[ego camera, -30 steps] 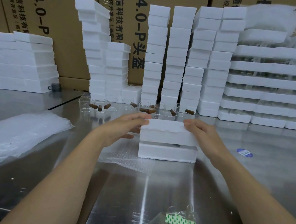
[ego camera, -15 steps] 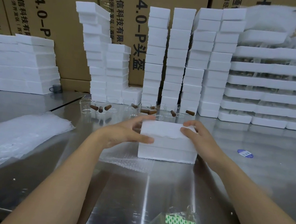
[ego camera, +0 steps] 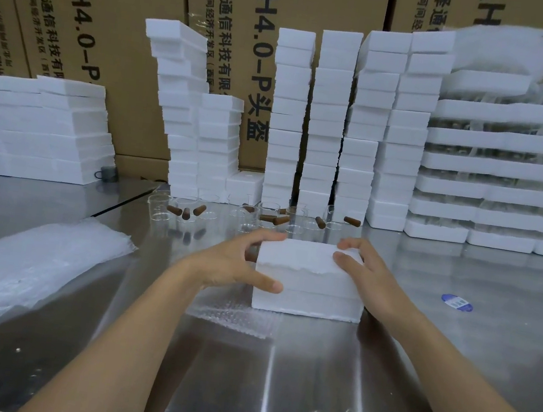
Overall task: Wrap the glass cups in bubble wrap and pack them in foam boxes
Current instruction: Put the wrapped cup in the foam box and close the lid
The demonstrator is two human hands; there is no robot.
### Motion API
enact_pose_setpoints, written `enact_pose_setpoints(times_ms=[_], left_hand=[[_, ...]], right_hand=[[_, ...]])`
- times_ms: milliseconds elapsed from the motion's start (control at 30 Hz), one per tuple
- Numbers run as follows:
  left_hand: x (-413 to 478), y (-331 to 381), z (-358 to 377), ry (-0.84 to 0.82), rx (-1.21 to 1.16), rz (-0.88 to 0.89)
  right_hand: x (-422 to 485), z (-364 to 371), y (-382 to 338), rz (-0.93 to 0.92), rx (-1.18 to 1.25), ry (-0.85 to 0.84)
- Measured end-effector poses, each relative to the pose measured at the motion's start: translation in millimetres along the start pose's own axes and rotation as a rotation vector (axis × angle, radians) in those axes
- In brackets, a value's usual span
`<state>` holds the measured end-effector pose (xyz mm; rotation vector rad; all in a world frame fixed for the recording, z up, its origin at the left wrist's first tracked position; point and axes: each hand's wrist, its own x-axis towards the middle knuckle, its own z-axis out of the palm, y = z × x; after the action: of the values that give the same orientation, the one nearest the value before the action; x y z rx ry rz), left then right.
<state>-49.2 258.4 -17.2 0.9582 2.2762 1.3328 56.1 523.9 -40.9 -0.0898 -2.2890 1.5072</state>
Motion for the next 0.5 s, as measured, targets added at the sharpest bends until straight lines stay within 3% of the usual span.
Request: enact_pose_setpoints(times_ms=[200,433,500], left_hand=[[2,-3,1,0.022,0.054,0.009],[5,-8,-1,0.015,0.069,-0.003],[6,-8,-1,0.005,0.078,-0.018]], right_hand=[[5,-8,-6,0.043,-0.027,-0.098],[7,-53,-16,0.164,-0.047,-0.545],[9,-58,-12,0.132,-0.084,-0.569]])
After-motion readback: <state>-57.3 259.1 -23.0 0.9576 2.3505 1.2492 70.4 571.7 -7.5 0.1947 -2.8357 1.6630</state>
